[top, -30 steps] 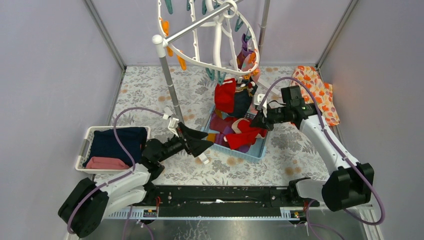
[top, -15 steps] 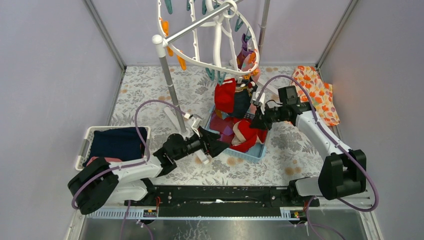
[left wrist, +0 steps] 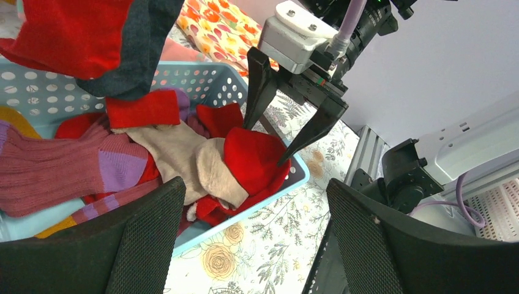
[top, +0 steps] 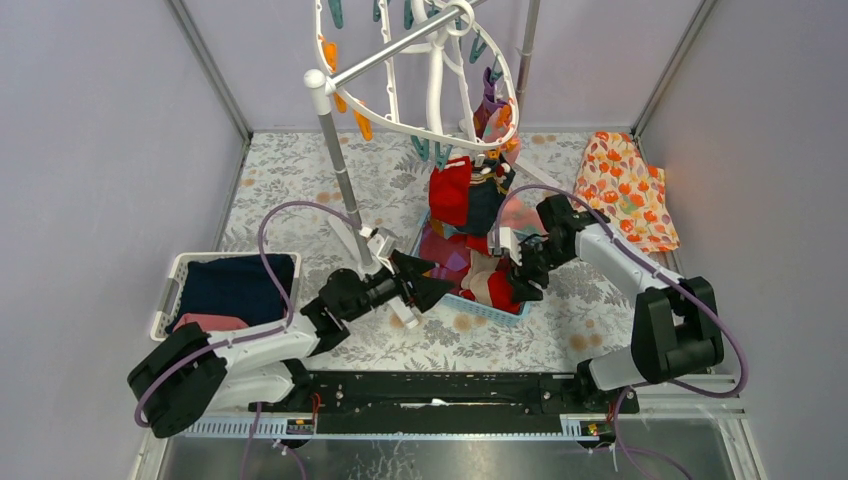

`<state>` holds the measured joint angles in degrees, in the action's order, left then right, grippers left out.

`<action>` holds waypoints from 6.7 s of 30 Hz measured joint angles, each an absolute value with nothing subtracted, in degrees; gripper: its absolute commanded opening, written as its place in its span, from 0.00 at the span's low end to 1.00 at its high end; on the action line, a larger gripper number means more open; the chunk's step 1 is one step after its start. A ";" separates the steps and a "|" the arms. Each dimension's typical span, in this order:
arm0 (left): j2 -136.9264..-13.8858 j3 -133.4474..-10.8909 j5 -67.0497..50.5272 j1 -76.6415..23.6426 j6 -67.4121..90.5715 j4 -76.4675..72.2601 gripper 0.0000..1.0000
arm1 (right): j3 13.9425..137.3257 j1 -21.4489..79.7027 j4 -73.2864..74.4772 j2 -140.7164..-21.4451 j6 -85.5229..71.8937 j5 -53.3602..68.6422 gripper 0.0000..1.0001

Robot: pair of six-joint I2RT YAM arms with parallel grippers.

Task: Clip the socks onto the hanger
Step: Pick up the sock from the bin.

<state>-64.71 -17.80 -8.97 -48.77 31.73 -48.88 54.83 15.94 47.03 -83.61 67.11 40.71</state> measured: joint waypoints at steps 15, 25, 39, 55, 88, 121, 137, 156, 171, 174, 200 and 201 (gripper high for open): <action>-52.80 -11.51 -7.03 -48.77 24.86 -50.41 0.91 | 57.43 13.10 29.89 -77.60 69.01 44.27 0.73; -48.88 -6.42 -5.96 -48.77 24.25 -52.38 0.91 | 56.05 15.33 17.06 -89.65 71.16 39.97 0.56; -45.52 -5.50 -5.93 -48.77 23.70 -52.80 0.91 | 55.94 18.70 13.72 -95.22 70.43 31.86 0.22; -44.71 -5.23 -8.82 -48.77 23.09 -52.97 0.91 | 57.63 18.70 27.46 -81.54 69.84 38.24 0.00; -50.33 -21.04 -21.67 -48.77 -29.47 -52.51 0.82 | 80.16 17.56 55.37 -69.78 60.95 65.67 0.00; -58.15 -33.95 -31.79 -51.37 -28.01 -35.20 0.00 | 77.32 22.13 56.60 -72.03 55.70 72.73 0.65; -50.52 -25.52 -9.37 -51.40 27.40 -38.44 0.00 | 71.66 16.45 51.59 -63.61 54.92 76.62 0.78; -56.34 -25.39 -4.99 -51.77 38.00 -42.87 0.00 | 62.57 23.11 25.41 -67.02 38.24 73.41 0.52; -56.29 -25.39 -4.84 -51.77 38.76 -42.89 0.00 | 61.10 23.16 17.21 -67.02 29.63 68.45 0.00; -56.29 -25.39 -4.82 -51.77 38.76 -42.94 0.08 | 61.10 23.16 16.97 -67.02 28.62 67.85 0.00; -40.03 -20.73 7.03 -51.75 15.44 -29.82 0.99 | 73.34 17.56 38.30 -89.06 58.52 41.21 0.30; -40.45 -20.73 7.03 -51.72 14.76 -29.65 0.99 | 72.97 17.56 38.54 -90.28 58.76 40.84 0.38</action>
<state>-40.45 -20.73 7.03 -51.72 14.76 -29.65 72.97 17.56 38.54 -90.28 58.76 40.84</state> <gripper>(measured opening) 0.987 0.165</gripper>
